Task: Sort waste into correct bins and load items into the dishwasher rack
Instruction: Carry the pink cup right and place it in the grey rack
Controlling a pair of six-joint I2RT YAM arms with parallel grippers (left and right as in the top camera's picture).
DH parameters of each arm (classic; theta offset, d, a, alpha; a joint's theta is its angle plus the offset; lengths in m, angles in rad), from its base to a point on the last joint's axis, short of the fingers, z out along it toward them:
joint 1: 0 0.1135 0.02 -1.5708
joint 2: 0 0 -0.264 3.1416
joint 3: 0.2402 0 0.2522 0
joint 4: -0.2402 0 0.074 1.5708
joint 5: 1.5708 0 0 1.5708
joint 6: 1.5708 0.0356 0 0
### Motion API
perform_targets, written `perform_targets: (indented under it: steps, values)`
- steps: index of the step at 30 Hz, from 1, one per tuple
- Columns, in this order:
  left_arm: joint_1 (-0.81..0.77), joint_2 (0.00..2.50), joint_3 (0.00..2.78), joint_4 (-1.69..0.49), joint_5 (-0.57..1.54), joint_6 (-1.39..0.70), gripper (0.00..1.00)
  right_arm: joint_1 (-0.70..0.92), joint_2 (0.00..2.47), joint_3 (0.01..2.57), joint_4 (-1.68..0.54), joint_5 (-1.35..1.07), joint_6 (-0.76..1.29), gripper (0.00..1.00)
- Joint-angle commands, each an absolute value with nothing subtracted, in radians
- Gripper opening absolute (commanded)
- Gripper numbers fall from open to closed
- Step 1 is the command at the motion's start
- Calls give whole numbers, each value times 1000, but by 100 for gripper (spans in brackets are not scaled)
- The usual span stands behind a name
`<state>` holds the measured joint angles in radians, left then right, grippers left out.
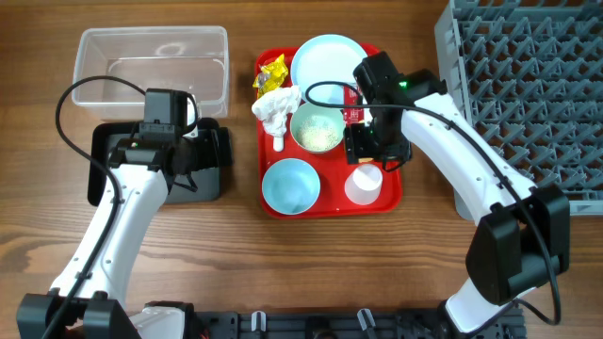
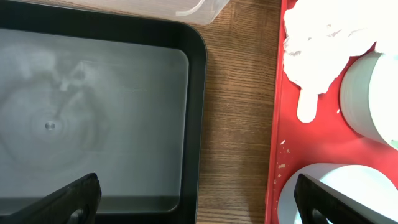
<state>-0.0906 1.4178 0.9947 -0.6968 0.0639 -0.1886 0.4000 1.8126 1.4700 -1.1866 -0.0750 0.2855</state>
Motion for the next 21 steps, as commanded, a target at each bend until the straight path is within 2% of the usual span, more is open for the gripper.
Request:
perform_targets:
  steps: [1,5,14,18,21]
  values:
    - [-94,1443,1012,-701,51,-188,100,407,1792,1473,-1225,-75,262,89]
    - [-94,1448,1012,-701,51,-188,100,426,1793,1388,-1189,-76,266,97]
    - [-94,1448,1012,-701,51,-188,100,429,1793,1207,-1021,-76,348,96]
    - [-94,1448,1012,-700,51,-188,100,429,1793,1143,-930,-56,385,90]
    - [-94,1448,1012,-701,51,-188,100,429,1793,1137,-896,-6,421,79]
